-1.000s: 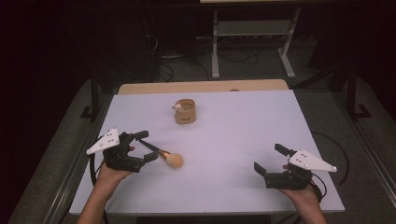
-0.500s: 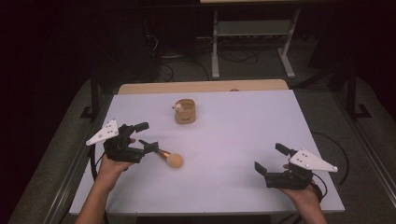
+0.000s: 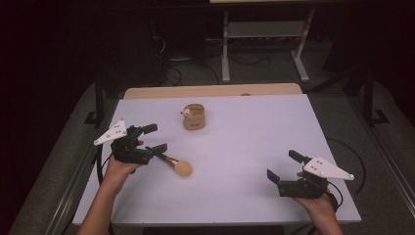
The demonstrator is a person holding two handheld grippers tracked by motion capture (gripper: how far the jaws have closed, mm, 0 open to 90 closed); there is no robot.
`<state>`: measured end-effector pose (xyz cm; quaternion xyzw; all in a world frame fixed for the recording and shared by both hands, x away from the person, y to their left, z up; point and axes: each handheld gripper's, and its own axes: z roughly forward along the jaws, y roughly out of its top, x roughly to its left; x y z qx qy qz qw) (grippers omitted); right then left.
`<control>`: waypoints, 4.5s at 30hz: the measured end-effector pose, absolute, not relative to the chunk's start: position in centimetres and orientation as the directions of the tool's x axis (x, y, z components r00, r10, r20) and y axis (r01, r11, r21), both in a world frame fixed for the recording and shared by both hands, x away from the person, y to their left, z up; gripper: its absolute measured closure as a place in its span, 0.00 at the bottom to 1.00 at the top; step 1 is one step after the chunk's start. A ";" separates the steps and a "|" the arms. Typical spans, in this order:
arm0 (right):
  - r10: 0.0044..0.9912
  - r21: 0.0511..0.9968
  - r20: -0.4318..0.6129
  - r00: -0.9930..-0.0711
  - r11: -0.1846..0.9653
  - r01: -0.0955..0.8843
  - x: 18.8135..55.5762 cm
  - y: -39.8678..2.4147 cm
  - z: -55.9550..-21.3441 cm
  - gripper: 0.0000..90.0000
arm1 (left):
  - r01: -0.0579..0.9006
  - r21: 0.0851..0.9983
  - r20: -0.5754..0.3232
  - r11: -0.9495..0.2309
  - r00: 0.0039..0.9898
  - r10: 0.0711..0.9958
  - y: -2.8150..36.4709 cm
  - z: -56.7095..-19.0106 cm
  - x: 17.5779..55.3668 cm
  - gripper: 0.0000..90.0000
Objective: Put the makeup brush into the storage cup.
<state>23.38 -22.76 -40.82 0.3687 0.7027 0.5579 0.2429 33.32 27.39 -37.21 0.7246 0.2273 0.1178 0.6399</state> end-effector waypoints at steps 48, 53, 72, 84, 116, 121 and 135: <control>0.786 0.962 0.076 -0.614 0.103 0.252 23.5 -22.8 -40.9 0.01 | 0.260 0.920 -0.093 -0.295 0.873 0.479 26.3 -35.8 37.4 0.13; 0.786 0.962 0.074 -0.613 0.105 0.250 23.5 -22.8 -40.9 0.01 | 0.264 0.907 -0.081 -0.328 0.874 0.478 26.2 -35.6 37.4 0.13; 0.787 0.963 0.071 -0.612 0.106 0.248 23.4 -22.9 -40.9 0.01 | 0.279 0.827 -0.038 -0.488 0.894 0.447 25.4 -35.9 37.7 0.14; 0.785 0.963 0.071 -0.615 0.107 0.248 23.3 -22.9 -41.0 0.01 | 0.280 0.752 -0.014 -0.597 0.912 0.411 24.9 -35.9 37.9 0.14; 0.782 0.961 0.074 -0.618 0.109 0.253 23.4 -22.8 -41.1 0.01 | 0.246 0.524 0.041 -0.815 0.949 0.313 23.6 -38.1 38.3 0.15; 0.782 0.961 0.072 -0.620 0.113 0.254 23.4 -22.8 -41.2 0.01 | 0.243 0.510 0.041 -0.825 0.951 0.305 23.5 -38.4 38.3 0.15; 0.782 0.959 0.079 -0.618 0.110 0.261 23.4 -22.8 -41.2 0.01 | 0.214 0.445 0.056 -0.870 0.963 0.265 23.6 -39.5 38.6 0.18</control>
